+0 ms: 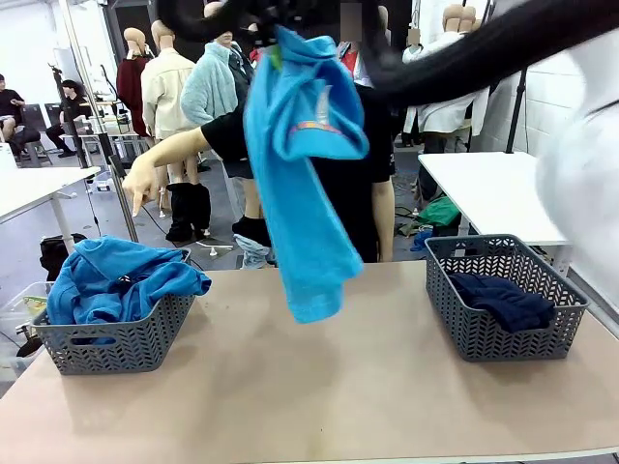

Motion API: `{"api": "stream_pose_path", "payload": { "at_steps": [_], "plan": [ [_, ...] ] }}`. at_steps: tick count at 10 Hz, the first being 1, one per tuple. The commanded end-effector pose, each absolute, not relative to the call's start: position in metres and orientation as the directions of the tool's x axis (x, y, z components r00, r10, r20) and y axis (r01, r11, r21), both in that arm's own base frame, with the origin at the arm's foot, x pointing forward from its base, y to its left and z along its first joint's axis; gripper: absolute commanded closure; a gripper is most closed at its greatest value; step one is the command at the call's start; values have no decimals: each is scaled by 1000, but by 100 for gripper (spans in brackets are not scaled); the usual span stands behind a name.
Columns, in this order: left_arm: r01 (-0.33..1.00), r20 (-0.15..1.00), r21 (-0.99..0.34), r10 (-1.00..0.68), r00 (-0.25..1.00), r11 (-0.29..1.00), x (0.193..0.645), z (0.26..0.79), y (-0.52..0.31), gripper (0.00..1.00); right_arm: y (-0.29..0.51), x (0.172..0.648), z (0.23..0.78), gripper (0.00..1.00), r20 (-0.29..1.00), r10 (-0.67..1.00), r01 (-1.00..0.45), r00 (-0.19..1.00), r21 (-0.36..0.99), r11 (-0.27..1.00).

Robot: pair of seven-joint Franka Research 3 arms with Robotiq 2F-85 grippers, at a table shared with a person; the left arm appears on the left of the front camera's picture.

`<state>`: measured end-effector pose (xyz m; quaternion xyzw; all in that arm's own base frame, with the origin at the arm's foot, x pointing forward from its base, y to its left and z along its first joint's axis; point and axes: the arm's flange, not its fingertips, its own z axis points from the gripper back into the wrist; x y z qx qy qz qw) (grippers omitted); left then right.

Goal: Sort the tops and bottoms.
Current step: Sort the clothes according to human instructions.

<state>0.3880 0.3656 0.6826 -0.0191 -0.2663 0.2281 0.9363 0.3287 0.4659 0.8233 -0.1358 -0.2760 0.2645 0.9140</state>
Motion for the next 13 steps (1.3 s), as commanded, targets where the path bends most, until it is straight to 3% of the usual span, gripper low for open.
{"api": "stream_pose_path", "payload": {
  "at_steps": [1, 3, 4, 5, 6, 13],
  "plan": [
    [-418, 499, -156, 436, 749, 895, 386, 683, 366, 0, 615, 397, 998, 100, 566, 517, -393, 642, -337, 856],
    [-418, 499, -156, 436, 749, 895, 386, 683, 366, 0, 684, 406, 1045, 100, 629, 512, -468, 585, -255, 847],
    [-418, 499, -156, 436, 749, 895, 386, 683, 366, 0, 706, 413, 1060, 100, 701, 430, -432, 569, -190, 882],
    [-418, 499, -156, 436, 749, 895, 386, 683, 366, 0, 723, 420, 1058, 100, 676, 431, -414, 597, -200, 888],
    [-418, 499, -156, 436, 749, 895, 386, 683, 366, 0, 511, 331, 839, 100, 664, 497, -458, 559, -252, 852],
    [-418, 499, -156, 436, 749, 895, 386, 683, 366, 0, 513, 336, 836, 100, 672, 487, -442, 558, -255, 860]
  ]
}}
